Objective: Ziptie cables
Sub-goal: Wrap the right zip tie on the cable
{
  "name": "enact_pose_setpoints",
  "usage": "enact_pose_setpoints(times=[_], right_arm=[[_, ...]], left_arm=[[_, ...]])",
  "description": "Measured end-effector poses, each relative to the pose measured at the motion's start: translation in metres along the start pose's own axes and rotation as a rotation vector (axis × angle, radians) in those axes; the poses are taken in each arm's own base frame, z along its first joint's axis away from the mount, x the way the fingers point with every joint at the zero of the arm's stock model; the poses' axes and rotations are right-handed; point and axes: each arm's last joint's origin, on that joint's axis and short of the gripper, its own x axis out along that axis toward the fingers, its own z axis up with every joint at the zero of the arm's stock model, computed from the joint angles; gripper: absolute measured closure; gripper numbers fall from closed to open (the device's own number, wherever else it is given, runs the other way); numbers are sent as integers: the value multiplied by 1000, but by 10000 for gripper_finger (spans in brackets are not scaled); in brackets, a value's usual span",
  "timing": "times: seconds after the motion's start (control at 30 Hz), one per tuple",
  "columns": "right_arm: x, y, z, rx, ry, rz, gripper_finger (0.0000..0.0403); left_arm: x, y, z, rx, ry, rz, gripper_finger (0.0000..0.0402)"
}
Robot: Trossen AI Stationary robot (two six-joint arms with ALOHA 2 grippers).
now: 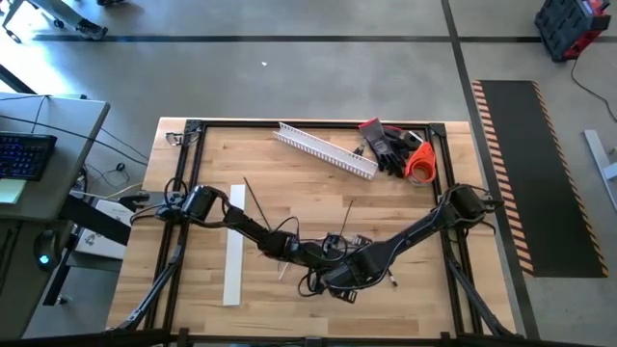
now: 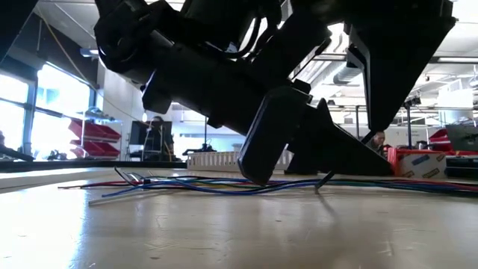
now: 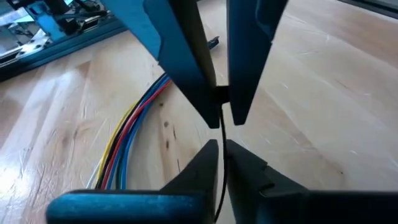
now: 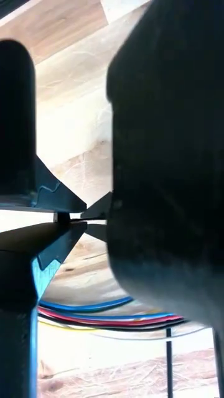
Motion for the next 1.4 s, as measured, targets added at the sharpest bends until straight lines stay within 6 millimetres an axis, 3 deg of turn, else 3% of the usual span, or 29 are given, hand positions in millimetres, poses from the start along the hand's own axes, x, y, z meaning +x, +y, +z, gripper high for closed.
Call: enact_pose_setpoints(times=[0.2, 0.33, 0.5, 0.73, 0.93, 1.17, 1.4], right_arm=[[-3, -1, -1, -38, -11, -6, 384], [-19, 1, -8, -78, -61, 8, 345], [-49, 14, -44, -159, -160, -28, 282], [-45, 48, -90, -255, -475, -208, 241], [-25, 62, -90, -239, -547, -227, 255], [-9, 55, -69, -232, -484, -270, 283], [-5, 47, -57, -249, -390, -246, 368]], left_arm=[[0, 0, 1, 19, -13, 9, 401], [-1, 1, 7, 37, -46, 14, 401], [-2, 1, 9, 38, -63, 19, 401], [-2, 1, 9, 40, -69, 13, 402], [-2, -2, 10, 53, -83, 10, 401], [-2, -3, 9, 55, -82, 8, 401], [-2, -4, 9, 57, -77, 5, 401]])
